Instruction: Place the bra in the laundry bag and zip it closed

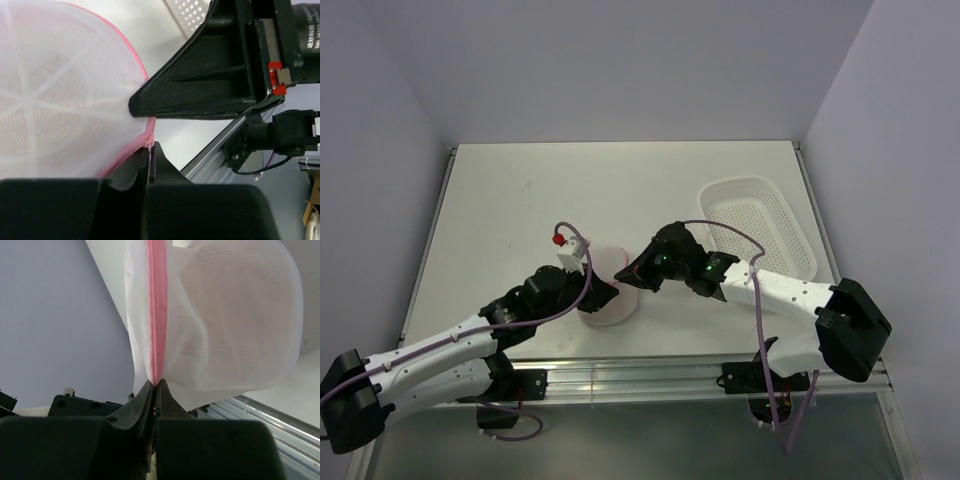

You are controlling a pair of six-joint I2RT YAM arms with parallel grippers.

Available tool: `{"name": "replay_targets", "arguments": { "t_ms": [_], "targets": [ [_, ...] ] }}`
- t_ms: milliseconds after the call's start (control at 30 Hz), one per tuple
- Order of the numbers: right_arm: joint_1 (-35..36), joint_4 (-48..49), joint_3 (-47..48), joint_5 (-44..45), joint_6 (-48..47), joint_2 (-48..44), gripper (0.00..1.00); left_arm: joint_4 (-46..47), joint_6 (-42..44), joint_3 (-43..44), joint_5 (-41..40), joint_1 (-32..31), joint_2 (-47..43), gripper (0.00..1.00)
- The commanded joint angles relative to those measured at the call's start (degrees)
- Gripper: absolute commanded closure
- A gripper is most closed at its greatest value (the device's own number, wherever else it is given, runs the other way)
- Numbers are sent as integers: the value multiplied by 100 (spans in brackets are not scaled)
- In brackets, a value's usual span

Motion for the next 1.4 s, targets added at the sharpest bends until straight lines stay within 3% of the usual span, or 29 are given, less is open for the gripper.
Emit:
{"name": "replay_targets", "arguments": {
  "t_ms": [0, 167, 467, 900, 1000, 1133, 1167, 1367],
  "targets": [
    [-179, -27, 258, 86, -259, 15, 100, 38, -83, -80, -28, -27, -133, 100],
    [-689, -466, 477, -159, -996, -64, 100, -103, -224, -212, -160, -1, -230, 100],
    [-1480, -1829, 2287, -705, -3316, 884, 100, -472, -312, -449, 129, 736, -493, 100],
    [-1832, -2524, 4957, -1830, -4531, 2950, 97, -1096, -154, 138, 243, 993, -1417, 100],
    [-1797, -2761, 5441, -1778, -4619, 3231, 87, -1176, -57, 298, 376, 949, -1092, 100],
    [-1754, -2954, 5514, -1445, -4593, 3188, 53, -658, -110, 70, 437, 869, -697, 100],
    [-1745, -2954, 5366, -1218, -4497, 3014, 49, -378, -145, -35, 463, 869, -522, 100],
    [-1683, -2937, 4523, -1127, -4268, 2145, 45, 555, -233, -150, 692, 852, 138, 100]
  ]
}}
